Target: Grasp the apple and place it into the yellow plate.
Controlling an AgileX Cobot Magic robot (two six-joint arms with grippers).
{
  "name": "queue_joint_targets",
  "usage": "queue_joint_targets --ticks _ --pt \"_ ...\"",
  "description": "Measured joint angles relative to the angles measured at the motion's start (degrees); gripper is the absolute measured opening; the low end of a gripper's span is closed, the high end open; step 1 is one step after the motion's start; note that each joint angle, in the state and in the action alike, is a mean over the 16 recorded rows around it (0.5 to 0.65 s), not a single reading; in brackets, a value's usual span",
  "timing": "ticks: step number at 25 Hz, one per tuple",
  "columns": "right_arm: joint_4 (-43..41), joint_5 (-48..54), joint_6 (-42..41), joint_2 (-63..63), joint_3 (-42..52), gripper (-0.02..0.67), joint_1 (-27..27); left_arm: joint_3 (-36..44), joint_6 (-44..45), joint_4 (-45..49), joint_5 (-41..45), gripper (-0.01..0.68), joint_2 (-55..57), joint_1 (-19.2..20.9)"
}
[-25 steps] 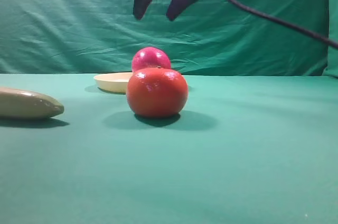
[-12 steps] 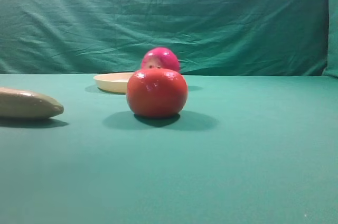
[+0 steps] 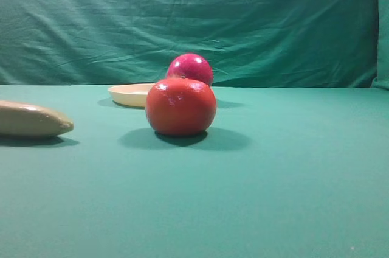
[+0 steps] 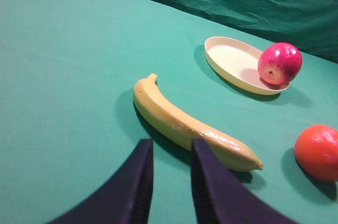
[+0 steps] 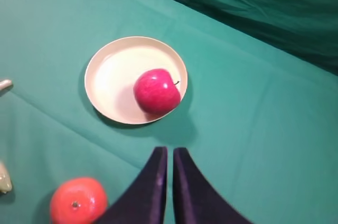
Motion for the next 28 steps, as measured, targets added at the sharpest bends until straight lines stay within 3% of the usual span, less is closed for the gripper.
queue_joint_targets --ticks 9,28 --pt "0.0 -1.4 0.3 -15.5 14.9 0.0 0.0 0.0 0.0 0.0 0.0 0.157 0.0 0.0" --pt "-5.7 -1.8 0.3 -40.3 28.3 0.0 -1.6 0.0 0.0 0.0 0.0 0.157 0.0 0.0"
